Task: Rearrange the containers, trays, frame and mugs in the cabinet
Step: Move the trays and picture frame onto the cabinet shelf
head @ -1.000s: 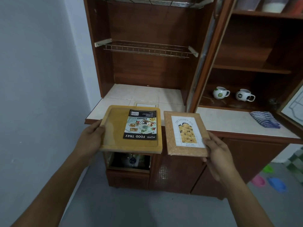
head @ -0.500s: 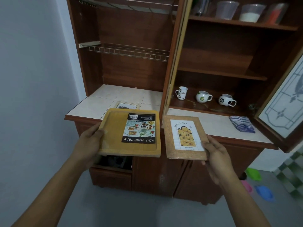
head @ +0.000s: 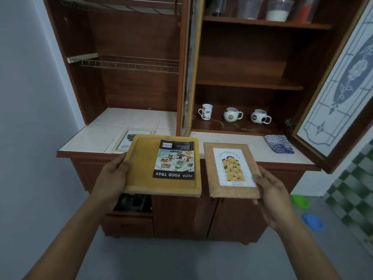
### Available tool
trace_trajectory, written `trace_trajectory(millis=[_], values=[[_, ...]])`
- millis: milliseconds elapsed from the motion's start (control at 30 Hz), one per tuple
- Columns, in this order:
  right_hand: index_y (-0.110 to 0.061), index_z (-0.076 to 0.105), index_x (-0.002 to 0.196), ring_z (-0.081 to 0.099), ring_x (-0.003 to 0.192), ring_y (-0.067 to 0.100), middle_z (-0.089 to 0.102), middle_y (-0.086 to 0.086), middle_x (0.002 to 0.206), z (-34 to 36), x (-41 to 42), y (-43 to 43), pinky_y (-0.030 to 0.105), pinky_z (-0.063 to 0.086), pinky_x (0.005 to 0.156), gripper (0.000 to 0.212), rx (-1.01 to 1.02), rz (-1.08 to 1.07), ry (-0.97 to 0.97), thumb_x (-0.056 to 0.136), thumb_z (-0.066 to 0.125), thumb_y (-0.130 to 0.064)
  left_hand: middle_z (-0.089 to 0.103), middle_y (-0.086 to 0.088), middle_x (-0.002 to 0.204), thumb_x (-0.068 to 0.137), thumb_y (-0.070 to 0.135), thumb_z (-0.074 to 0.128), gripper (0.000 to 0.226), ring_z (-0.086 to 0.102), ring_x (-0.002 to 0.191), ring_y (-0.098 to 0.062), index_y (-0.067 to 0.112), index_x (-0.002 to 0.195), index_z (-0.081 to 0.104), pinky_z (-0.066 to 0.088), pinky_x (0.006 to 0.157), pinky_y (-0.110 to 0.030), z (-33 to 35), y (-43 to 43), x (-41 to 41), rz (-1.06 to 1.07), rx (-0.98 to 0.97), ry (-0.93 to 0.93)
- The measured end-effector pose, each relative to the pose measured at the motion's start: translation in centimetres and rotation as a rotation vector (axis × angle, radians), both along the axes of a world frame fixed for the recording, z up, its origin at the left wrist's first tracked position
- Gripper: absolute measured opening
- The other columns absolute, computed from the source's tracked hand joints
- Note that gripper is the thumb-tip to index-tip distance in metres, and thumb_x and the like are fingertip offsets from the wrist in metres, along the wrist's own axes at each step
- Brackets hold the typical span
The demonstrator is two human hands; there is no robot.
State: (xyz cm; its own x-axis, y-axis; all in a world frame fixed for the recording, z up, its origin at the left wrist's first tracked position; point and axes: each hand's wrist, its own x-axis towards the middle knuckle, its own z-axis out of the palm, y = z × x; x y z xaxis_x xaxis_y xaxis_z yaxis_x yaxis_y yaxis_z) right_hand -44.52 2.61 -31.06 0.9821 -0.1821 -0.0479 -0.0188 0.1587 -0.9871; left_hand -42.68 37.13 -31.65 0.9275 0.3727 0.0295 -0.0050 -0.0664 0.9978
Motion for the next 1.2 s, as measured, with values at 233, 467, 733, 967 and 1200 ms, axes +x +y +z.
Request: trace_trajectory(millis=[233,467,733,967,1200], values=[[-0.027,0.064,0.112,0.053,0.059,0.018,0.075,0.009,0.095,-0.1,1.4,-4.7,0.023,0.035,0.037,0.028,0.017,0.007,-0.002,0.101,0.044,-0.011,0.058,-0.001,0.128,0.101,0.028,0.049,0.035,0.056,0.116,-0.025,0.025,0.135,0.055,0.044,0.101,-0.05,-0.5,-4.5,1.4,0.006,-0.033,0.031],[-0.025,0.064,0.11,0.053,0.059,0.018,0.076,0.005,0.091,0.8,3.6,-12.0,0.022,0.035,0.036,0.027,-0.014,0.036,-0.005,0.101,0.044,-0.01,0.064,0.004,0.12,0.1,0.029,0.051,0.031,0.06,0.11,-0.019,0.033,0.13,0.057,0.048,0.098,-0.046,-1.3,-11.5,3.0,0.035,-0.123,0.055],[-0.02,0.065,0.112,0.047,0.049,0.015,0.074,0.01,0.089,1.2,6.1,-17.1,0.022,0.035,0.035,0.028,-0.005,0.027,-0.008,0.101,0.043,-0.008,0.068,-0.003,0.109,0.1,0.028,0.049,0.027,0.067,0.093,-0.029,0.032,0.126,0.056,0.057,0.071,-0.057,-0.5,-17.3,4.7,0.026,-0.127,0.08],[-0.021,0.065,0.108,0.051,0.06,0.021,0.075,0.009,0.092,1.1,8.4,-17.9,0.021,0.036,0.035,0.026,-0.005,-0.018,-0.013,0.101,0.044,-0.009,0.063,-0.001,0.118,0.101,0.03,0.048,0.033,0.063,0.099,-0.023,0.03,0.133,0.054,0.056,0.049,-0.033,0.5,-18.4,8.3,0.012,-0.075,0.078],[-0.022,0.064,0.11,0.049,0.066,0.024,0.075,0.01,0.094,1.3,11.0,-18.3,0.021,0.036,0.036,0.025,-0.008,-0.044,-0.015,0.102,0.044,-0.01,0.06,-0.004,0.122,0.101,0.029,0.047,0.037,0.061,0.103,-0.028,0.028,0.137,0.05,0.051,0.04,-0.03,1.8,-19.2,11.8,-0.025,-0.089,0.063]])
